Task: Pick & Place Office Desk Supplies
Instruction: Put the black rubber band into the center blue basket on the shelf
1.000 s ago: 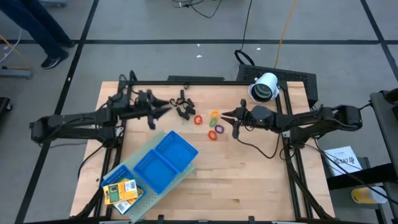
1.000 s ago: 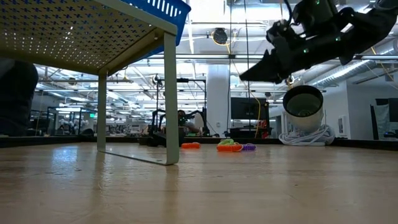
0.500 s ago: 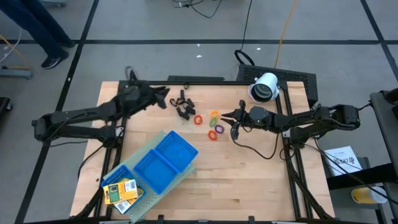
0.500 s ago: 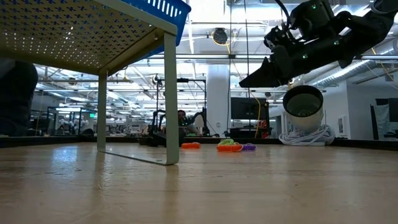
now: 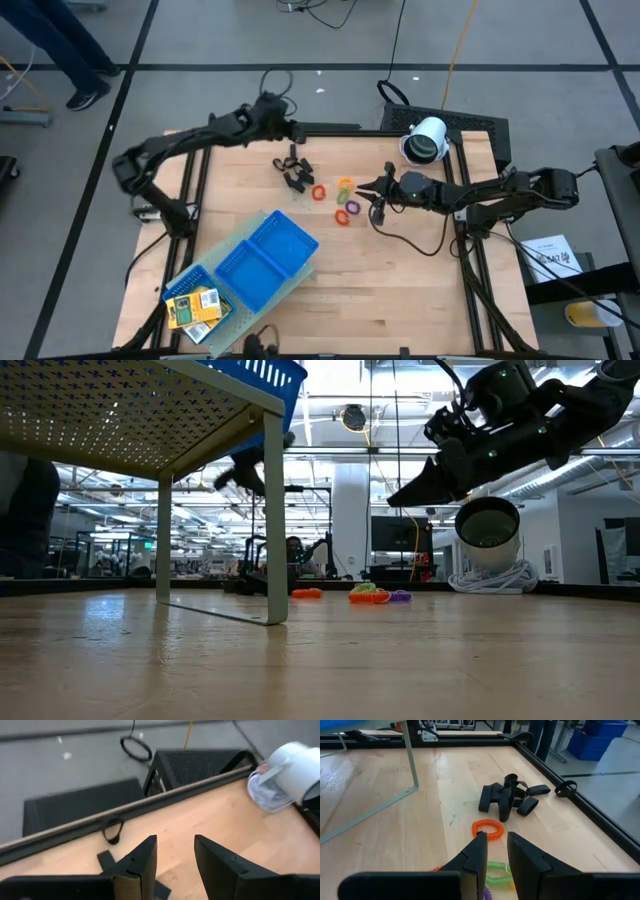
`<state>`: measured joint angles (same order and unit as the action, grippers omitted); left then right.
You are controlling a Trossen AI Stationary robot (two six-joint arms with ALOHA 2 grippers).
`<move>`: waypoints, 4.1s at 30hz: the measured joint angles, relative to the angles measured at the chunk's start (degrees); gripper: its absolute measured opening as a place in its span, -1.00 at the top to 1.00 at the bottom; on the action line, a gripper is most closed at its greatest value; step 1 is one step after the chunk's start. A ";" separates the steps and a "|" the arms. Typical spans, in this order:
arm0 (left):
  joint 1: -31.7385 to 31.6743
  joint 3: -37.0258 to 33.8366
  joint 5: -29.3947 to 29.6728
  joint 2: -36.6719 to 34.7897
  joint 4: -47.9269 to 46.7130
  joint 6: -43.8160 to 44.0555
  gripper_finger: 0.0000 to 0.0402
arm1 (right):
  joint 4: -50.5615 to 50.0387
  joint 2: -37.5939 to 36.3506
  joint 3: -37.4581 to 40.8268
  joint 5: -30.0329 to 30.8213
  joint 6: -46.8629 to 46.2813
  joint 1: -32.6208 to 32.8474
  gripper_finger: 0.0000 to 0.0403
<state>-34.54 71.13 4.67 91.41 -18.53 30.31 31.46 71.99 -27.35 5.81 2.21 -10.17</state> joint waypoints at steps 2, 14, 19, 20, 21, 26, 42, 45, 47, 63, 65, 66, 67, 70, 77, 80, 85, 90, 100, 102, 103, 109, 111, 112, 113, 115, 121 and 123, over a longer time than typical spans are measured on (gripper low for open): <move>-0.54 2.34 -1.58 3.64 0.52 -0.01 0.30 | -0.15 0.00 0.00 0.00 0.01 0.00 0.69; -0.71 5.10 3.68 14.41 2.15 1.20 0.29 | -0.43 0.00 0.00 -0.05 0.41 0.00 0.68; -0.71 5.10 7.64 17.11 2.47 1.07 0.07 | -0.44 0.00 0.00 -0.05 0.41 0.00 0.68; -0.71 5.10 8.26 17.66 2.66 0.83 0.00 | -0.43 0.00 0.00 -0.06 0.42 0.00 0.69; -0.71 5.10 8.80 18.27 2.69 0.44 -0.06 | -0.43 0.00 0.00 -0.06 0.41 0.00 0.69; -0.71 5.08 9.99 21.25 4.52 0.10 -0.35 | -0.39 0.00 0.00 -0.08 0.41 0.00 0.69; -1.60 5.06 0.75 25.70 9.32 0.68 -0.30 | 0.03 0.00 0.00 -0.08 0.41 0.00 0.69; -1.73 5.06 -1.20 26.30 10.15 -0.21 -0.22 | 0.03 0.00 0.00 -0.05 0.42 0.00 0.69; -1.78 5.06 -1.77 26.28 11.64 -1.25 -0.17 | 0.02 0.00 0.00 -0.05 0.41 0.00 0.69; -3.48 5.06 3.29 24.71 10.38 1.52 0.17 | -0.48 0.00 0.00 -0.05 0.42 0.01 0.68; -3.52 5.07 8.30 24.25 8.58 1.99 0.19 | -0.46 0.00 0.00 -0.04 0.45 0.00 0.69; -3.55 5.08 10.24 24.25 7.55 2.04 0.20 | -0.46 0.00 0.00 -0.05 0.55 0.00 0.69; -3.62 5.07 11.28 24.28 6.34 2.20 0.22 | -0.46 0.00 0.00 -0.04 0.60 0.00 0.69; -3.95 5.06 9.26 25.50 6.61 2.86 0.27 | -0.43 0.00 0.00 -0.01 0.62 0.00 0.68; -4.30 5.23 5.25 26.68 7.71 -1.52 0.42 | -0.35 -0.01 -0.01 0.06 0.62 -0.01 0.69; -4.28 5.21 4.24 26.72 7.41 -1.94 0.46 | 0.05 -0.02 -0.02 0.06 0.62 -0.02 0.68; -4.43 5.21 5.25 26.72 6.61 -2.33 0.63 | 0.01 -0.02 0.00 0.08 0.53 -0.02 0.69; -4.44 4.92 9.22 26.74 5.53 -4.31 0.95 | -0.04 -0.02 -0.02 0.08 0.60 -0.02 0.69; -4.07 4.82 6.50 26.74 6.06 -4.89 0.98 | -0.21 -0.02 -0.02 0.08 0.62 -0.02 0.69; -3.58 4.82 3.48 26.56 6.71 -5.21 0.98 | -0.19 -0.02 0.00 0.09 0.62 -0.02 0.68; -3.16 4.82 2.57 26.35 6.92 -5.50 0.98 | -0.17 -0.02 -0.02 0.08 0.62 -0.04 0.68; -0.39 5.21 5.76 25.47 6.23 -8.78 0.99 | -0.12 -0.02 -0.01 0.10 0.62 -0.04 0.69; -0.03 5.15 6.18 24.73 5.10 -8.86 0.99 | -0.06 -0.02 -0.02 0.10 0.60 -0.03 0.69; 0.25 5.14 6.32 24.48 5.82 -8.88 0.99 | -0.06 -0.02 -0.02 0.10 0.60 -0.04 0.69; 0.47 5.17 6.10 23.94 6.47 -8.90 0.99 | -0.06 -0.02 0.00 0.10 0.61 -0.04 0.68; 0.97 5.17 5.87 22.81 6.50 -9.15 0.99 | -0.06 -0.02 -0.01 0.06 0.60 -0.04 0.69; 3.83 5.19 3.52 17.25 8.22 -11.36 0.99 | -0.08 -0.02 -0.01 0.04 0.63 -0.04 0.69; 5.23 5.17 2.82 14.61 8.30 -12.25 0.99 | -0.15 -0.02 -0.02 0.08 0.62 -0.04 0.69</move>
<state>-29.31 76.29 7.49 106.02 -10.22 18.06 31.31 71.96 -27.38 5.89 2.83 -10.22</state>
